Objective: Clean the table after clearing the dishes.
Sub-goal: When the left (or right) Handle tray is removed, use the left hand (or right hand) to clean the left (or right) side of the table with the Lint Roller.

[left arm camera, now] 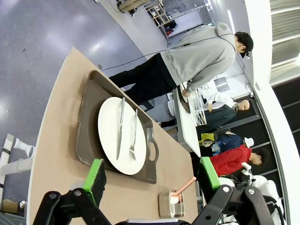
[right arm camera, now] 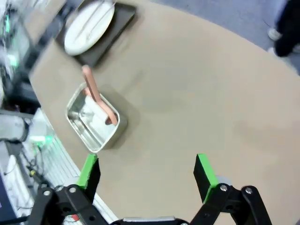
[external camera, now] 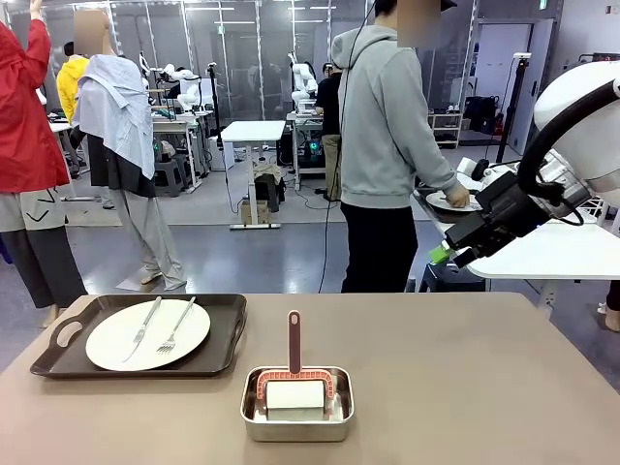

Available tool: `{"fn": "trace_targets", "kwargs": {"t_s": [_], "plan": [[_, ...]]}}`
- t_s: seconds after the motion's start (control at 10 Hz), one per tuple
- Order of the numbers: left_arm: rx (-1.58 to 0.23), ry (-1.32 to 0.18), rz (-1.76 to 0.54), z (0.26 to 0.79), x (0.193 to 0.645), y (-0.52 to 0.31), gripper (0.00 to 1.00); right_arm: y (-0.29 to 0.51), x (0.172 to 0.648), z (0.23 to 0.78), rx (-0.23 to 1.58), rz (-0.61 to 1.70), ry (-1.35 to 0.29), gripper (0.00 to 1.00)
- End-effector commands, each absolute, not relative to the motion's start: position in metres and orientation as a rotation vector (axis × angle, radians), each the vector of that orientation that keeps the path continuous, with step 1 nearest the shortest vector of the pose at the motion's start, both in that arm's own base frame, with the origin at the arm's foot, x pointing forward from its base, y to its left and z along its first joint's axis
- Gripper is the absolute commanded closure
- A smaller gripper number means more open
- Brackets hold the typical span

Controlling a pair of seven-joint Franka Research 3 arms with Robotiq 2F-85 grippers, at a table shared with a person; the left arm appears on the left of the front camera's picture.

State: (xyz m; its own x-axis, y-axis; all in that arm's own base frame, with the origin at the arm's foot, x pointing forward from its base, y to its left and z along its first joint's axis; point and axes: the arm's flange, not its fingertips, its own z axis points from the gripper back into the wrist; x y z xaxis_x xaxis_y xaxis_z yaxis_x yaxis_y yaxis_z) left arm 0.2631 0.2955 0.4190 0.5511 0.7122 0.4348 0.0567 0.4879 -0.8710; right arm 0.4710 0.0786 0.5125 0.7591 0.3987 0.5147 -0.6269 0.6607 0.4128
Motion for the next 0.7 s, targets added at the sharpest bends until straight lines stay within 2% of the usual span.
{"fn": "trace_targets", "kwargs": {"t_s": [0.0, 0.3, 0.6], "plan": [[-1.013, -0.932, 0.471, 0.42, 0.262, 0.297, 0.0, 0.127, 0.507, 0.535, 0.532, 0.926, -0.38, 0.0], [-1.013, -0.932, 0.471, 0.42, 0.262, 0.297, 0.0, 0.215, 0.549, 0.561, 0.366, 1.318, -0.219, 0.0], [-1.013, -0.932, 0.471, 0.42, 0.262, 0.297, 0.0, 0.287, 0.576, 0.555, 0.268, 1.647, -0.098, 0.0]]}}
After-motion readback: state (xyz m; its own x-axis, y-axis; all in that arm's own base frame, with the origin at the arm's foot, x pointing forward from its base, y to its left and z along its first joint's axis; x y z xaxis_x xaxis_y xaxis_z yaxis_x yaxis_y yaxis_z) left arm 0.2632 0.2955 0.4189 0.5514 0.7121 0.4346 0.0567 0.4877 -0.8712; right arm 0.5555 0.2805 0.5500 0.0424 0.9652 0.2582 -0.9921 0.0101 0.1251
